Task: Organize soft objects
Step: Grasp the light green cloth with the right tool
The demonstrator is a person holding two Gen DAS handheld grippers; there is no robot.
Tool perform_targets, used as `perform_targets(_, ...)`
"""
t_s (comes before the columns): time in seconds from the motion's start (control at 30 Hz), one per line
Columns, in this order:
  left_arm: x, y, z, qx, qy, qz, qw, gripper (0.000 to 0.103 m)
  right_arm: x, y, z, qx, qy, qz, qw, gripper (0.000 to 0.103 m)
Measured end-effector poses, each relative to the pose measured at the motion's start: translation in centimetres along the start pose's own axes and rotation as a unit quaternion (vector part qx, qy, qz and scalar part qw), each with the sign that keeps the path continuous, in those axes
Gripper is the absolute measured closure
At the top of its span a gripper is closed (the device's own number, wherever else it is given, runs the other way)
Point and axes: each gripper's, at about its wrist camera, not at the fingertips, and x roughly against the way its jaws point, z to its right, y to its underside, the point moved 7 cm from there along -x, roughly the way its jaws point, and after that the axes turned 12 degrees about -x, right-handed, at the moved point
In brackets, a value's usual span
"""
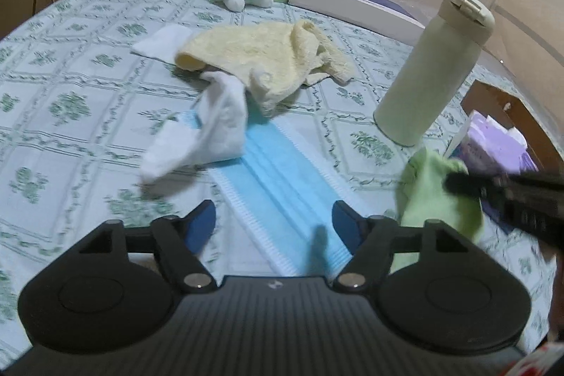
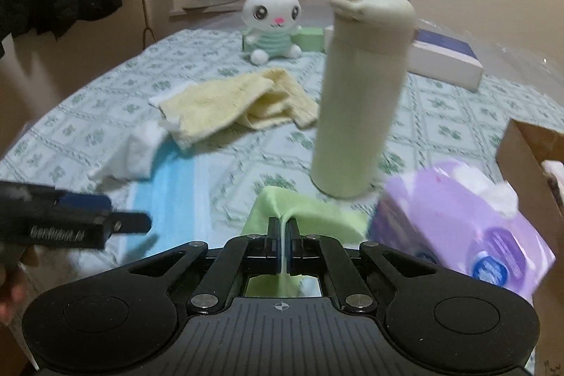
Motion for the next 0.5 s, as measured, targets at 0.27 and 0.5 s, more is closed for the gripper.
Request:
perform_targets(0.27, -3.0, -1.6, 1.5, 0.003, -0.049, -0.005, 0.9988, 0.017, 0.3, 1.6, 1.8, -0.005, 0.007, -0.007, 1.0, 0.101)
perform_targets(0.5, -4.2, -1.8, 2.3, -0.054, -0.101, -0.013, 0.9934, 0.03, 0.2, 2.3, 2.6, -0.011, 0.005, -0.011, 1.0, 0.101)
